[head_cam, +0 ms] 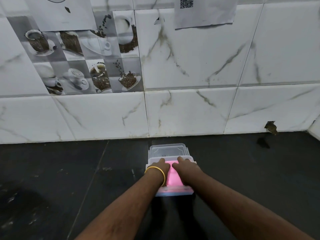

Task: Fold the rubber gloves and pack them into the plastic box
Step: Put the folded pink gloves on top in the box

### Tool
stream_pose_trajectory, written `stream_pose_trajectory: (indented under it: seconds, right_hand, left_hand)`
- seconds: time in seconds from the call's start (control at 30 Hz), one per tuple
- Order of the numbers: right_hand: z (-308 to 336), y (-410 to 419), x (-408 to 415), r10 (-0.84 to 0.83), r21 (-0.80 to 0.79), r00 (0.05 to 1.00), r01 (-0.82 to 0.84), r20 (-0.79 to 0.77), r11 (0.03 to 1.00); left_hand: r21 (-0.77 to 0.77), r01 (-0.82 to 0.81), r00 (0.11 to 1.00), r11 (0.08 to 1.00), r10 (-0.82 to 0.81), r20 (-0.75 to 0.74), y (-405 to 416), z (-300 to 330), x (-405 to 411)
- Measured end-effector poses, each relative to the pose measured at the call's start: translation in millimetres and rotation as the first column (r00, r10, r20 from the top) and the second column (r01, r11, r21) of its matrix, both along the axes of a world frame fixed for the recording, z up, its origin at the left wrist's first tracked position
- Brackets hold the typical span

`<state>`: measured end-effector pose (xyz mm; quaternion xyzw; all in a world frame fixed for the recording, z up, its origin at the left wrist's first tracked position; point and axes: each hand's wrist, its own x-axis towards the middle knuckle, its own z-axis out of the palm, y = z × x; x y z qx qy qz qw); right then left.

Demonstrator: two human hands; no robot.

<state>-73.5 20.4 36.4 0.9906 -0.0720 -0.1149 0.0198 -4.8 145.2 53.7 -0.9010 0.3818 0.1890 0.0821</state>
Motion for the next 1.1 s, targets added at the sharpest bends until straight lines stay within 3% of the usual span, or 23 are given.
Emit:
stream_pose_trajectory:
  seconds: [0.63,0.7,0.8,0.87,0.93,1.03,1.1]
  right_hand:
    - [6,3,2,0.016,-0.063,1.000,-0.017,-0.022,0.998]
    - [13,-3,8,0.023,-0.027,0.999,-0.024,-0.049,0.999]
    - [27,-14,22,-0.013,0.124,1.000,0.012,0.010,0.992]
    - [37,-22,30,-0.129,0.306,0.981,0.080,0.143,0.949]
    - [44,-33,38,-0.300,0.535,0.920,0.126,0.252,0.835]
    - [39,-54,51,-0.566,0.781,0.776,0.162,0.277,0.604]
    - [27,-66,59,-0.712,0.872,0.674,0.212,0.197,0.442]
  left_hand:
    - [0.013,0.083,0.995,0.997,-0.082,-0.052,-1,-6,19]
    - [-0.047,0.085,0.992,0.995,-0.089,-0.091,1,1,28]
    - [-0.279,-0.008,0.984,0.960,-0.043,-0.175,9,12,43]
    - [-0.470,-0.185,0.956,0.863,0.046,-0.291,14,15,55]
    - [-0.593,-0.447,0.861,0.670,0.142,-0.488,15,15,65]
    - [-0.592,-0.718,0.689,0.365,0.258,-0.677,12,7,84]
    - [-0.577,-0.777,0.629,0.251,0.324,-0.706,11,-5,98]
